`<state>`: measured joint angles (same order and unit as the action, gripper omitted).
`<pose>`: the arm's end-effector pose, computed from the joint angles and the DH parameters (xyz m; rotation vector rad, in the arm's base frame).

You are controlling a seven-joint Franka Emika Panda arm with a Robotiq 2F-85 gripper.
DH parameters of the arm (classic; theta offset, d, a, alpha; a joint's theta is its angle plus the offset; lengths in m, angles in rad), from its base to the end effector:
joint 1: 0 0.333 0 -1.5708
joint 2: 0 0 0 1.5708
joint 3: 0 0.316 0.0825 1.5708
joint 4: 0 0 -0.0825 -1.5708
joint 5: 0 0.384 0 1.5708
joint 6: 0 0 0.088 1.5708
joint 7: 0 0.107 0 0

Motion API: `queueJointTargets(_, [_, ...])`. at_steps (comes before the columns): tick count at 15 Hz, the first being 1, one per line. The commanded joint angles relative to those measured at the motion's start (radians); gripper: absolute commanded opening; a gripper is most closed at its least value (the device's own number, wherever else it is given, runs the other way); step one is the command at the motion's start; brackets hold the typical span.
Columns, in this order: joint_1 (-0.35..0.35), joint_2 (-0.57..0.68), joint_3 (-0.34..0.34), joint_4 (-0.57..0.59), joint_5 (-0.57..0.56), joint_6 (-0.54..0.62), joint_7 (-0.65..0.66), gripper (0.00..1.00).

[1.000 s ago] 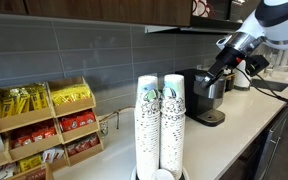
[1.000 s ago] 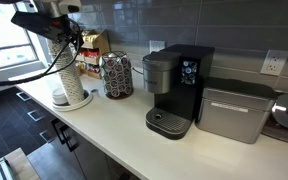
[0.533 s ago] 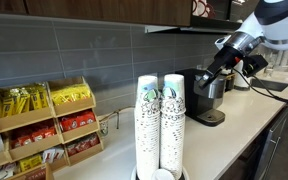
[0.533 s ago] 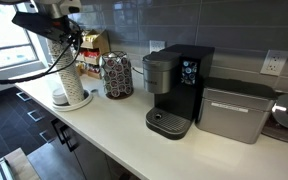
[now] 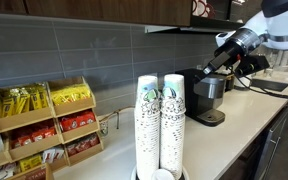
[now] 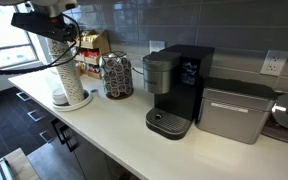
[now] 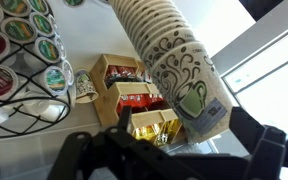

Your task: Pick up one paper cup from the right stack and put it the right way up on the kitchen counter

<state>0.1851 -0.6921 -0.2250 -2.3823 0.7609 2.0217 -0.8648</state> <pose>0.3763 0.0050 0.6067 -2.2414 -0.7104 -0.7893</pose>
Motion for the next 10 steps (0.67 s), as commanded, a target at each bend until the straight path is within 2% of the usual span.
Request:
queueJointTargets(1, [0.012, -0.038, 0.005, -0.059, 0.125, 0.015, -0.145, 1.0])
queueJointTargets(4, [0.003, -0.037, 0.022, -0.079, 0.223, -0.004, -0.259, 1.0])
queueJointTargets(5, [-0.042, -0.005, 0.045, -0.038, 0.19, -0.026, -0.203, 1.0])
queueJointTargets(10, [-0.063, -0.002, 0.062, -0.035, 0.194, -0.026, -0.21, 1.0])
